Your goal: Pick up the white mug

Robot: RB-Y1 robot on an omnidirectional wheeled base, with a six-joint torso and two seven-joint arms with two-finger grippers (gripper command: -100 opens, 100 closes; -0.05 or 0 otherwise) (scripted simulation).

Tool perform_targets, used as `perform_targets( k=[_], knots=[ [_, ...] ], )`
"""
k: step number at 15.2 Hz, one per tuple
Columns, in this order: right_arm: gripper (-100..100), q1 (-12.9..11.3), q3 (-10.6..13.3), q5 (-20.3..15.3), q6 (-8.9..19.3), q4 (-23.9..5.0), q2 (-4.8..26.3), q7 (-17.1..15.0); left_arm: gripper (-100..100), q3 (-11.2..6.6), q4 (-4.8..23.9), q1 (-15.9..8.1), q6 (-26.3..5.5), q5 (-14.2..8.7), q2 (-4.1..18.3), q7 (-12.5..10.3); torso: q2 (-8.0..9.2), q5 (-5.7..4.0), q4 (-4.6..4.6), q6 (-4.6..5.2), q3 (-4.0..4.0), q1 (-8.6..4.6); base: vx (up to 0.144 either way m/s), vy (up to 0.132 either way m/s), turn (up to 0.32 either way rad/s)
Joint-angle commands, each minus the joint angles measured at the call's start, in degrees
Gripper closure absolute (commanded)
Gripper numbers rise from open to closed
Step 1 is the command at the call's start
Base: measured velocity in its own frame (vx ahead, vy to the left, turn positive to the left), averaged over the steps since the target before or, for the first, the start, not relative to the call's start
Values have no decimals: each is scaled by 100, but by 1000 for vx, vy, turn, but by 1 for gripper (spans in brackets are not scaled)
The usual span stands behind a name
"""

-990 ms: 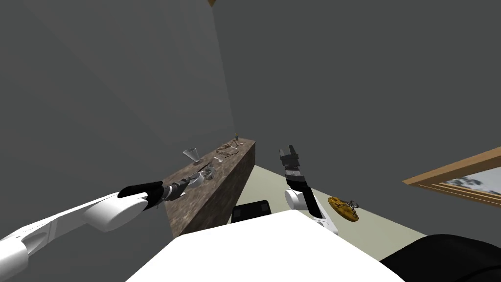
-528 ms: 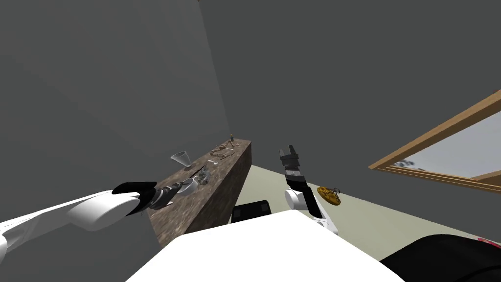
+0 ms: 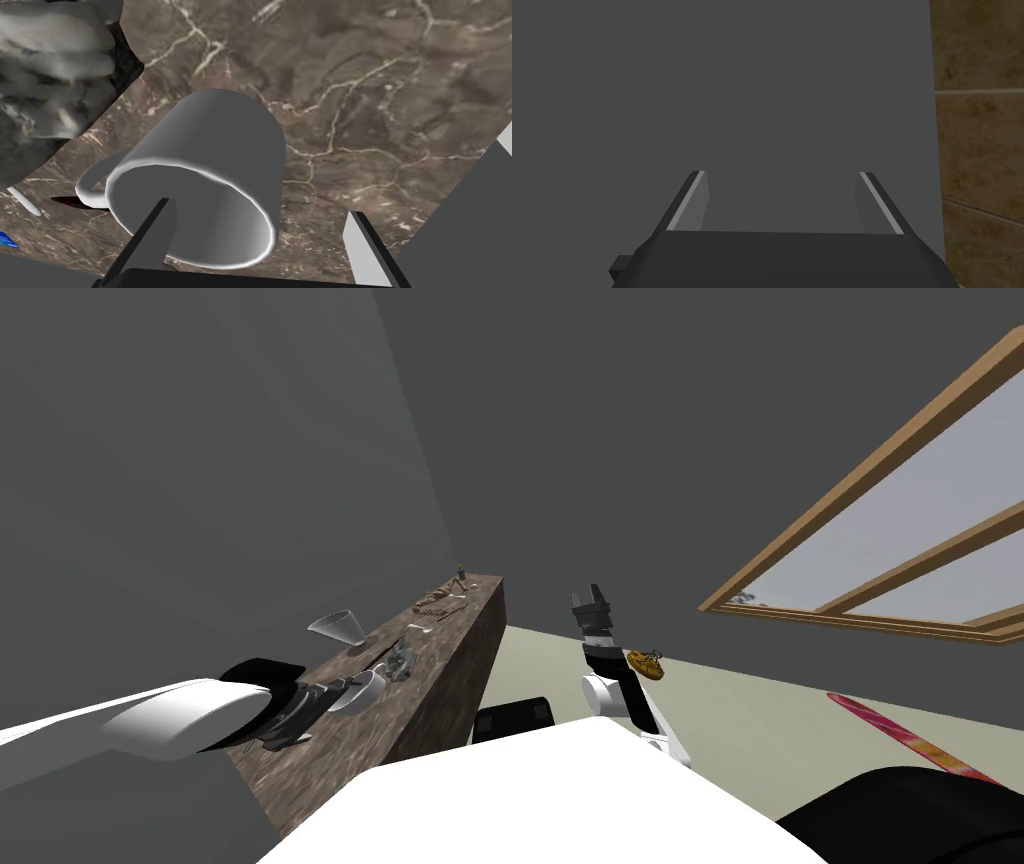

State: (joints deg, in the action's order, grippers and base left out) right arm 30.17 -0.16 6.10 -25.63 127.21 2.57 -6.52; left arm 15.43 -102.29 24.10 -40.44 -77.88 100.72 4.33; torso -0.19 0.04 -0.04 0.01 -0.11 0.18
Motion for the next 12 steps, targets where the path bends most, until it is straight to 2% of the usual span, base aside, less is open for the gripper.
perform_targets(
  k=[1,2,3,6,7,8,9,12],
  knots=[
    [0,0,0,0,0,0,0,0,-100,54,-10,66,-116,-166,187,-24,0,0,0,0,0,0,4,20,-113],
    [0,0,0,0,0,0,0,0,-100,27,-14,53,-44,-70,100,-22,0,0,0,-2,0,-1,3,12,-34],
    [0,1,0,0,0,0,0,0,-100,74,88,80,-15,36,-42,1,0,0,1,-4,1,-2,6,1,-46],
    [0,1,0,0,0,0,0,0,-100,126,218,98,34,194,-247,37,-1,0,0,-4,0,-9,13,-10,-49],
    [0,1,0,0,0,0,0,0,-100,136,245,101,43,226,-288,44,-2,-1,0,-4,-1,-11,13,-12,-46],
    [0,1,0,0,0,0,0,0,-100,109,160,148,66,170,-171,-15,-2,-1,0,-4,-1,-12,6,-6,-14],
    [0,1,0,0,0,0,0,0,100,113,172,151,76,179,-184,-7,-1,-2,0,-4,0,-11,0,0,0],
    [0,1,0,0,0,0,0,0,100,117,171,156,71,178,-183,-5,0,-1,3,-1,1,-10,-1,0,-2]
  ],
)
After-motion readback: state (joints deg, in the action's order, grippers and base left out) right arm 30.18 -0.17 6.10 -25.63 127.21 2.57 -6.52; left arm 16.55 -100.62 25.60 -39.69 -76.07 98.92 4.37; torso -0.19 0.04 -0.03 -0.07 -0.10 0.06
